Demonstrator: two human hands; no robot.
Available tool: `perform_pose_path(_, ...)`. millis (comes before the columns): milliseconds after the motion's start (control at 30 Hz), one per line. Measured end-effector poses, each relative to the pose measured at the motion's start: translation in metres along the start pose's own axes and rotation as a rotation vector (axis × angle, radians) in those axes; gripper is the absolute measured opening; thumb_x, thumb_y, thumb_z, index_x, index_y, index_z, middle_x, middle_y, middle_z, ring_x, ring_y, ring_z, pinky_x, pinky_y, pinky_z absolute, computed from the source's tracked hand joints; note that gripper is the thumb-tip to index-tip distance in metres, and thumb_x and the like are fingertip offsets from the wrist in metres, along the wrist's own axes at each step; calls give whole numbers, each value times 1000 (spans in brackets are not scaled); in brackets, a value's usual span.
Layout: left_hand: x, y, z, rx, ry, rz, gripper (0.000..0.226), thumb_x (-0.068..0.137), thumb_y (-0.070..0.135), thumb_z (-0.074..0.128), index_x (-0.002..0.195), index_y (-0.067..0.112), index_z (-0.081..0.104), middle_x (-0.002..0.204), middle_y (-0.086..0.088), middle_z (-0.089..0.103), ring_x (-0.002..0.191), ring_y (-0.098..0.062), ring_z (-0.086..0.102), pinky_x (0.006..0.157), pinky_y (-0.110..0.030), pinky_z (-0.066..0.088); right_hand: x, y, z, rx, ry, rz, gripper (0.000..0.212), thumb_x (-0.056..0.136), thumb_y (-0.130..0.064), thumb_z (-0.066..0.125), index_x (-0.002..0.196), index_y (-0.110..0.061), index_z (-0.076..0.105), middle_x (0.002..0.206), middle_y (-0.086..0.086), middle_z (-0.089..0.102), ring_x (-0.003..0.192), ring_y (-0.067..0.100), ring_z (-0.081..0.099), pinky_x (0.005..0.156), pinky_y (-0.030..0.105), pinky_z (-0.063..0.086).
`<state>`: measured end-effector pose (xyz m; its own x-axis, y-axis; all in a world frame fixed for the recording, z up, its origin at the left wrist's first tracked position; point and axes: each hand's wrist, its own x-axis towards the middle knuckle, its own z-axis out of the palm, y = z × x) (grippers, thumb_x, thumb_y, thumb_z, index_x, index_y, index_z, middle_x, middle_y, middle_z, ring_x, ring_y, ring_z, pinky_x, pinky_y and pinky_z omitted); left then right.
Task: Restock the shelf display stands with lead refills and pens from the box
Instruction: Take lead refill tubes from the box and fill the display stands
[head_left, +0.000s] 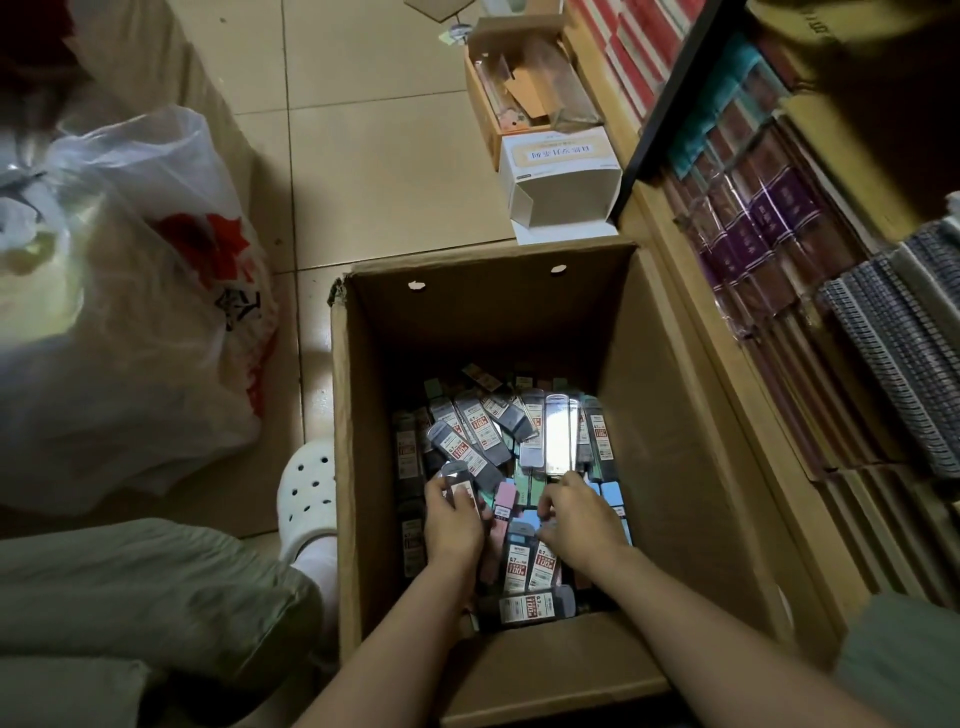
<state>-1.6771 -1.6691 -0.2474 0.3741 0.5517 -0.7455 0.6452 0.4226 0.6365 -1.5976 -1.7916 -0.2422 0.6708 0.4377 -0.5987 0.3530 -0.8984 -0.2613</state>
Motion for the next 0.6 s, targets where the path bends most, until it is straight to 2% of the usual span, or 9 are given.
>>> perform_pose_path(67,-2,1,-1,-25,-22,-21,19,104,21,35,120,28,41,88,-9,61,77,-21,60,82,-42,53,-1,2,2,67,-2,-10,26,90,-18,65,115,-18,61,124,1,47,105,22,57,89,34,49)
perform_pose_path(133,-2,1,-3,15,6,-33,20,103,20,39,121,26,43,92,-4,61,84,-22,62,85,-42,53,-1,0,3,144,8,-35,35,92,-19,61,126,-18,58,128,1,47,109,22,57,92,37,49)
perform_pose_path(233,-3,1,-6,93,29,-35,25,96,12,51,117,25,46,97,-1,60,95,-26,62,91,-45,52,2,-10,6,174,18,-50,46,92,-35,62,134,-19,54,130,3,48,115,22,54,95,37,48)
perform_pose_path(367,-3,-1,-7,77,19,-40,34,93,2,53,116,25,47,89,6,58,89,-21,62,81,-36,54,6,-25,14,166,61,12,63,83,-51,70,136,-22,51,132,2,50,119,24,52,96,36,48)
perform_pose_path(500,-1,-4,-6,116,22,-16,36,92,1,55,121,23,50,99,-1,61,91,-20,61,72,-29,49,10,-35,17,171,119,53,55,80,-39,77,128,-27,54,126,-1,54,113,22,56,89,34,49)
perform_pose_path(600,-1,-4,-6,165,33,1,36,92,4,58,122,23,51,110,-5,64,97,-24,63,82,-38,54,13,-37,14,219,88,77,43,78,-27,81,116,-24,60,115,-3,58,102,20,59,82,32,50)
